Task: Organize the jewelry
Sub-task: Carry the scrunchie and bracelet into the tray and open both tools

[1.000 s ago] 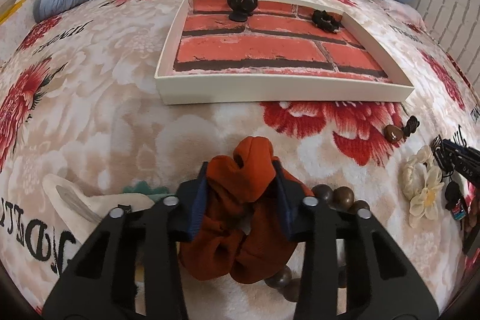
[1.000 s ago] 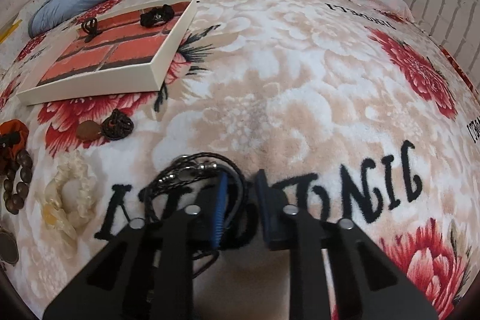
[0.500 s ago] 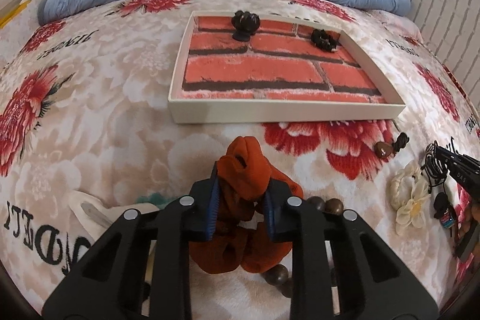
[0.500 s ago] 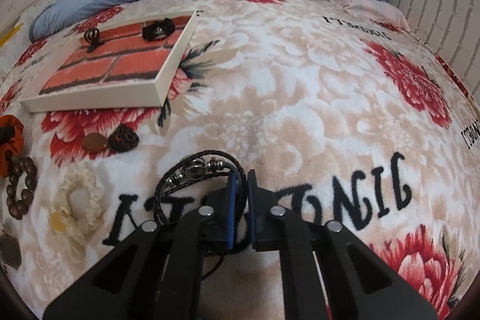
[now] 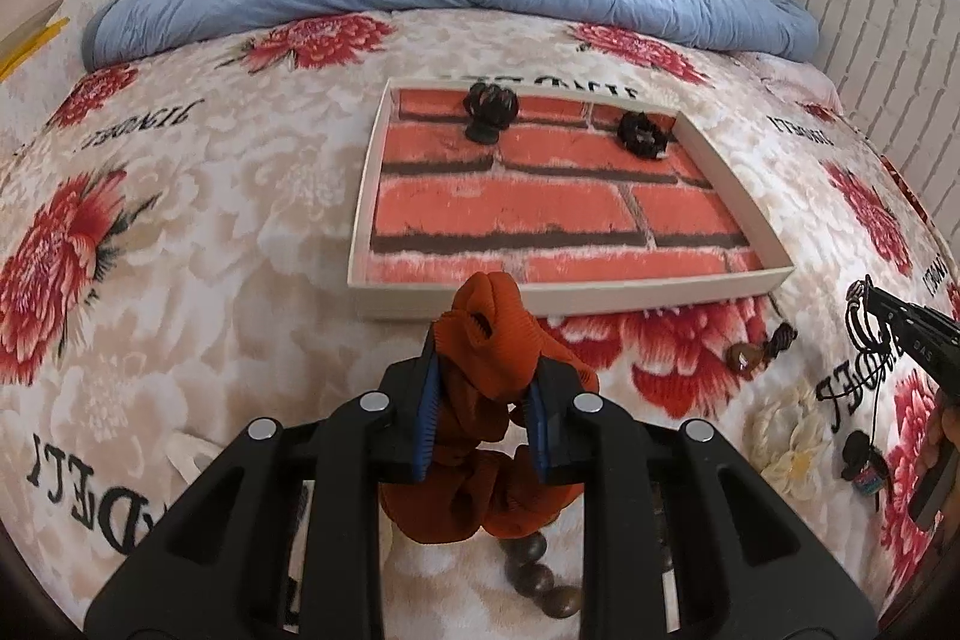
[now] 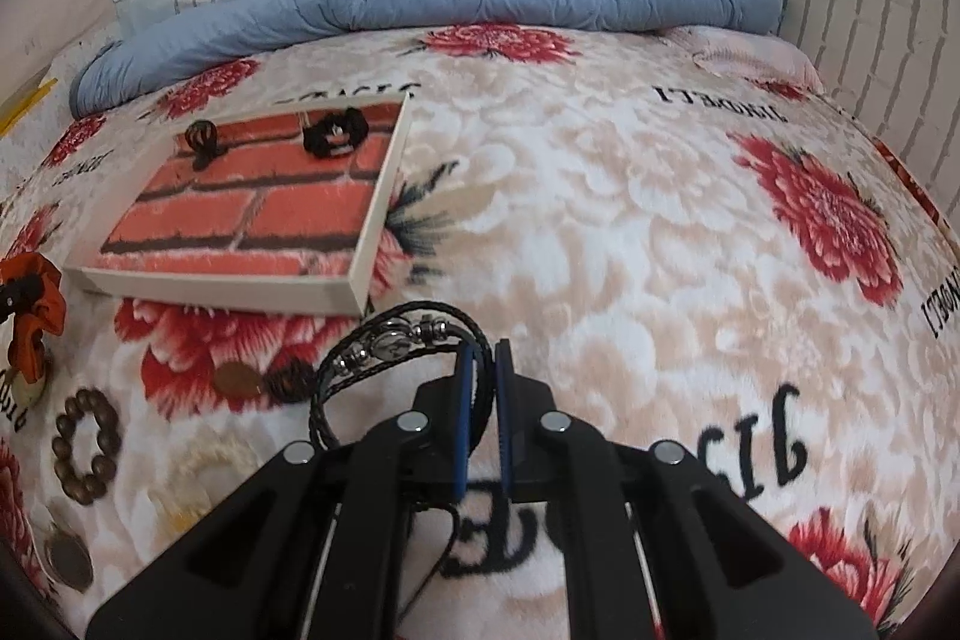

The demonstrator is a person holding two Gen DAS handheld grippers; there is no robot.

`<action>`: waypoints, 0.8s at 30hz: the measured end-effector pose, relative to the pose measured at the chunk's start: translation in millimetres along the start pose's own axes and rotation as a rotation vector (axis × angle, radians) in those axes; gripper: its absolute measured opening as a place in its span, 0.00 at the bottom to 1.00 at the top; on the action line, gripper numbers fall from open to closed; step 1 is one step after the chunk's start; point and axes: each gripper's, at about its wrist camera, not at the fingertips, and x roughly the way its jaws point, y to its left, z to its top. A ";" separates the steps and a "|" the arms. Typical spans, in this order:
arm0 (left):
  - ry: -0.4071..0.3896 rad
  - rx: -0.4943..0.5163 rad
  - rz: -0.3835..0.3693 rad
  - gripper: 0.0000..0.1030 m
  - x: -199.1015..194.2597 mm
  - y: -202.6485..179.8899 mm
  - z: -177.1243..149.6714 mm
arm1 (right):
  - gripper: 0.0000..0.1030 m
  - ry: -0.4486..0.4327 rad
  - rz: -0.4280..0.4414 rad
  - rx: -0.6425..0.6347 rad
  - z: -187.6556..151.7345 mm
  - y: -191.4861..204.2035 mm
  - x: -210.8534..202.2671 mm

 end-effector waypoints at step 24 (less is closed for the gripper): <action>-0.052 0.030 -0.002 0.22 56.9 -9.5 120.4 | 0.07 -0.064 0.072 -0.030 138.1 91.7 59.8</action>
